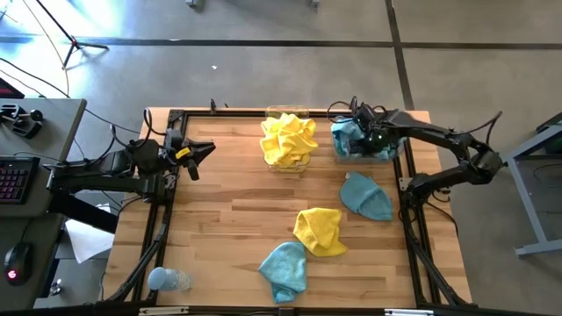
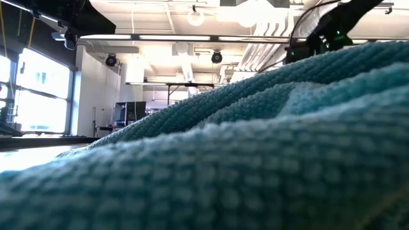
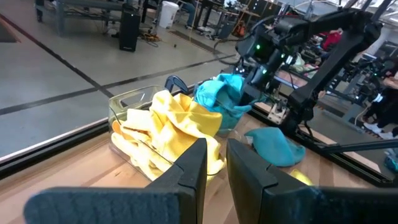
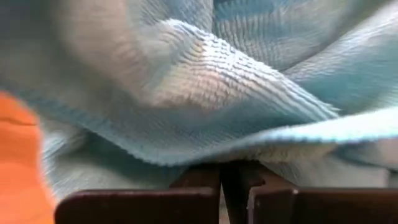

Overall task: Sort microfiber towel by color & place in baskets
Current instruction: Put the blue towel into the right transparent bin, then put the yellow towel into the left transparent bin

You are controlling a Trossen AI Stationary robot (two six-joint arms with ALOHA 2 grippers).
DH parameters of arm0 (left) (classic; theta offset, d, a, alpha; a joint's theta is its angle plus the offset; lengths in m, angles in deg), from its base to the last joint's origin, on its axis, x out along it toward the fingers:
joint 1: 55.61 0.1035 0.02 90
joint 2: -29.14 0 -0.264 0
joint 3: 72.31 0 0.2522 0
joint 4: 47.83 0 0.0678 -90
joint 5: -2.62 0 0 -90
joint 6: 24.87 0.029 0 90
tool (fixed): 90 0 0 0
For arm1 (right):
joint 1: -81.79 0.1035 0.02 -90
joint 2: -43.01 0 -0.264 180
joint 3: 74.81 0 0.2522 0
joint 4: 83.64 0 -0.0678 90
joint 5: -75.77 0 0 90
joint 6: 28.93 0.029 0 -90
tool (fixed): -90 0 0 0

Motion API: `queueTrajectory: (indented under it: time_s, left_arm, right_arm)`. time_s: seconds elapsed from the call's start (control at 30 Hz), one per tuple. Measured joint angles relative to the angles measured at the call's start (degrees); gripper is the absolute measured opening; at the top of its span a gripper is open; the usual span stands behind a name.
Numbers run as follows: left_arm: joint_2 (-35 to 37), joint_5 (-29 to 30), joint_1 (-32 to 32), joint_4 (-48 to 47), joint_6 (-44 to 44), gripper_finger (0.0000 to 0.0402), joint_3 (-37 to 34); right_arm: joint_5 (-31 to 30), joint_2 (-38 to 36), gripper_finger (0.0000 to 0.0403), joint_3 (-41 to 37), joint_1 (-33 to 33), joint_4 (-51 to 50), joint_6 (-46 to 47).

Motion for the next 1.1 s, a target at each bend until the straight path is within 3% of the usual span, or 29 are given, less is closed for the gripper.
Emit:
queueTrajectory:
  time_s: [0.17,0.37,0.63,0.83,1.1]
  left_arm:
    - [0.0,0.0,0.0,0.0,0.0,0.005,0.0]
    - [0.0,0.0,0.0,-1.2,0.0,0.005,0.0]
    - [0.0,0.0,0.0,-2.1,0.0,0.005,0.0]
    - [0.0,0.0,0.0,-2.1,2.6,0.005,0.0]
    - [0.0,-1.7,0.0,-1.4,9.3,0.005,0.0]
  right_arm:
    - [-0.2,0.0,0.0,6.9,0.1,-7.1,-0.6]
    - [-4.7,-0.1,0.0,14.7,2.2,-10.7,-0.6]
    - [-5.1,-0.9,0.0,20.2,7.5,-19.5,-0.5]
    - [-8.9,-5.8,0.0,20.2,17.7,-24.6,10.5]
    - [-14.6,-7.9,0.0,20.2,37.0,-19.0,32.2]
